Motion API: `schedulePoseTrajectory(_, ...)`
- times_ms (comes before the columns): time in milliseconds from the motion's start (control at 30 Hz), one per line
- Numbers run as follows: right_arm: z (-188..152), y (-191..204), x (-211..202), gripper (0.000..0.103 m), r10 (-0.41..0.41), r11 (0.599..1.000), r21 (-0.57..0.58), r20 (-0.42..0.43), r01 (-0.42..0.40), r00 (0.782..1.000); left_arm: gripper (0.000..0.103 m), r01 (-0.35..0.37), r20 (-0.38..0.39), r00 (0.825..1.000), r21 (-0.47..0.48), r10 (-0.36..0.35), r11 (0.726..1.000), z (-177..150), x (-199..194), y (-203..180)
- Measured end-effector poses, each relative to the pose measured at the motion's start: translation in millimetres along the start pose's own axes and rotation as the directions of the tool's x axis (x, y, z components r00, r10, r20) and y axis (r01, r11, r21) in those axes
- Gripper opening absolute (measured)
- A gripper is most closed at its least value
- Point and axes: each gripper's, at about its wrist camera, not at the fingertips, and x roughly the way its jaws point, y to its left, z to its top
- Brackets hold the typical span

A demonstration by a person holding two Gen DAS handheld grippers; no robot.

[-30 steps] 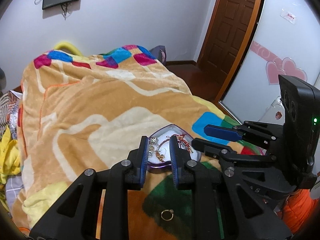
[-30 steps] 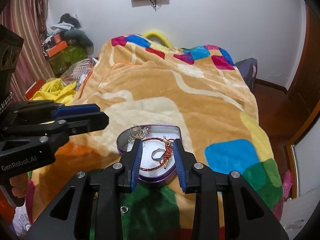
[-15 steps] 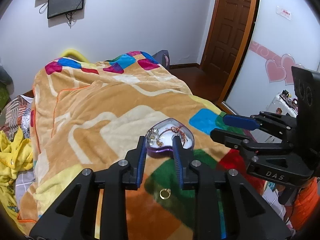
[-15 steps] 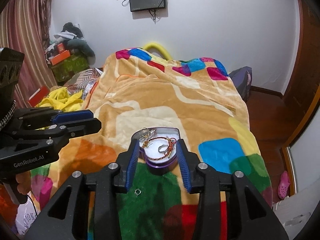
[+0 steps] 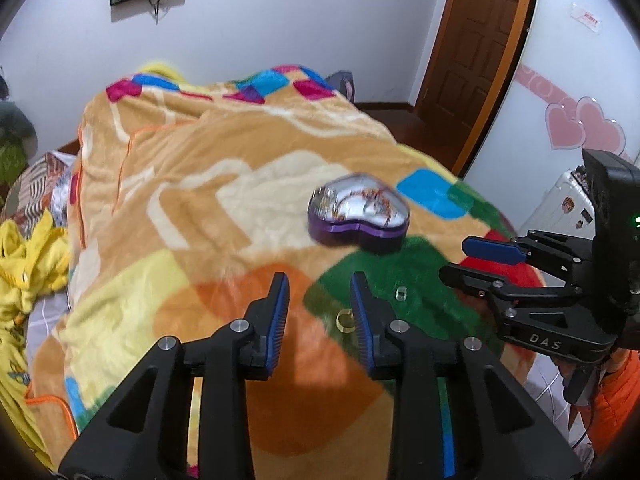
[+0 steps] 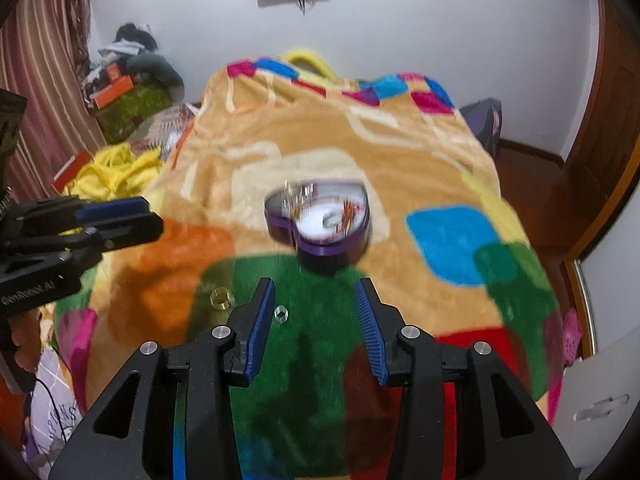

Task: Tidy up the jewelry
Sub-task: 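Move both open tools back to the last rings on the blanket, then grasp the gold ring with the left tool while the right tool grasps a small silver ring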

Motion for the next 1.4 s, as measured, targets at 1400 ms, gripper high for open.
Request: schedulePoseTrajectory(1400, -22.1, 4.3, 21.4, 0.01, 0.066, 0.998, -0.005, -0.028, -0.066, 0.997, 0.018, 0.02, -0.133, 0.991, -0.002, -0.02, 1.0, -30.4, 66.5, -22.6)
